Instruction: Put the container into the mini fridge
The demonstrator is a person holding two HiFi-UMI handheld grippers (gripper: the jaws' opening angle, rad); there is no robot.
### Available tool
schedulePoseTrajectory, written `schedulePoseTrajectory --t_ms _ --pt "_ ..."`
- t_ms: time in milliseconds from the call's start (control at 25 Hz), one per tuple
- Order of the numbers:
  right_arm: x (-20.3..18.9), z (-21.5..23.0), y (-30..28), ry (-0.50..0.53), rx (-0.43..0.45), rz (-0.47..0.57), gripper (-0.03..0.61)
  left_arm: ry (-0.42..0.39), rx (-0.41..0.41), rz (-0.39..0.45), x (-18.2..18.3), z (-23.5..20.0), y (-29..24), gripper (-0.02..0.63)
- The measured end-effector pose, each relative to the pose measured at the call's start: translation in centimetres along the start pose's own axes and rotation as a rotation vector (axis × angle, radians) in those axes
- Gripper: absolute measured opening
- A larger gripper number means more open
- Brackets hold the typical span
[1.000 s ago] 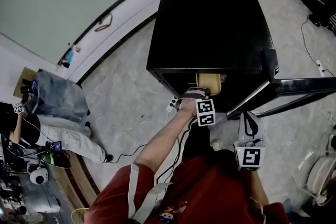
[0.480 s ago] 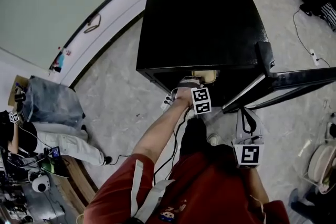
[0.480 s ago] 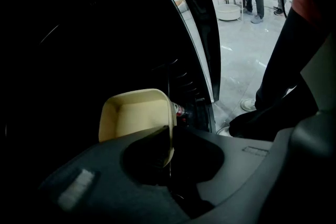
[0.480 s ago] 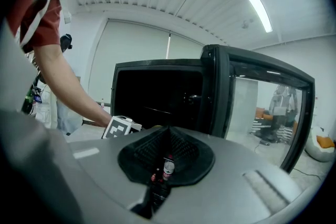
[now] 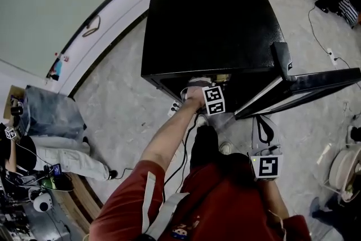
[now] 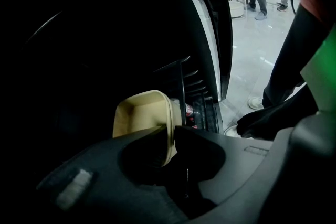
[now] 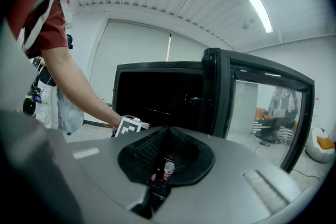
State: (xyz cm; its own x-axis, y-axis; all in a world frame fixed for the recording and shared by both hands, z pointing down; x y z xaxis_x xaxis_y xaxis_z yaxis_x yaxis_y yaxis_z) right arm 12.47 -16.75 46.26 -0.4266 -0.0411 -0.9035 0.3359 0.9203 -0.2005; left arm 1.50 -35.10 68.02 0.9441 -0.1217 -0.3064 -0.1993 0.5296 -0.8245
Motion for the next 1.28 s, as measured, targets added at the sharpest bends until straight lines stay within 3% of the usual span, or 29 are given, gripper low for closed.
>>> schedulePoseTrajectory --t_ms 360,520,680,1120,1280 --pt "-0.4 0.1 0.1 0.019 0.003 -0.033 0.000 0.012 0.053 -0.008 0.6 -1.2 -1.1 0.064" --pt "-1.2 -0.1 0.1 0.020 0.012 -0.053 0.000 0.071 0.059 -0.016 0.3 -1.6 -1.1 0.145" --pt "-1.4 -0.2 0.1 0.016 0.015 -0.052 0.000 0.066 0.077 -0.009 0.3 -1.8 -0.7 0.164" --pt "-0.7 -1.1 -0.5 -0.032 0.047 -0.019 0.000 0.110 0.092 -0.031 -2.1 -1.1 2.1 0.187" --pt "-0.9 -0.6 -0.1 -0.028 0.043 -0.016 0.000 0.146 0.092 0.005 -1.6 0.6 3.7 0.188"
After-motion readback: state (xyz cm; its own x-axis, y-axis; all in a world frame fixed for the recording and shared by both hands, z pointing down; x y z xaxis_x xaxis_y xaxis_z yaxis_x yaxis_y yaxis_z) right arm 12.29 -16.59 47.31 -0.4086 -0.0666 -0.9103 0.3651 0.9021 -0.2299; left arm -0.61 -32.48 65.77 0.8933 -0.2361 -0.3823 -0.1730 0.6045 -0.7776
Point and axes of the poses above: the fingertips, and each gripper's own axes: y backward along the fingers, z to its right, x out of its top, the point moved 2 cm from there along y, backward along the fingers, and after that the axes turned 15 degrees about y, right-handed, at the moved point
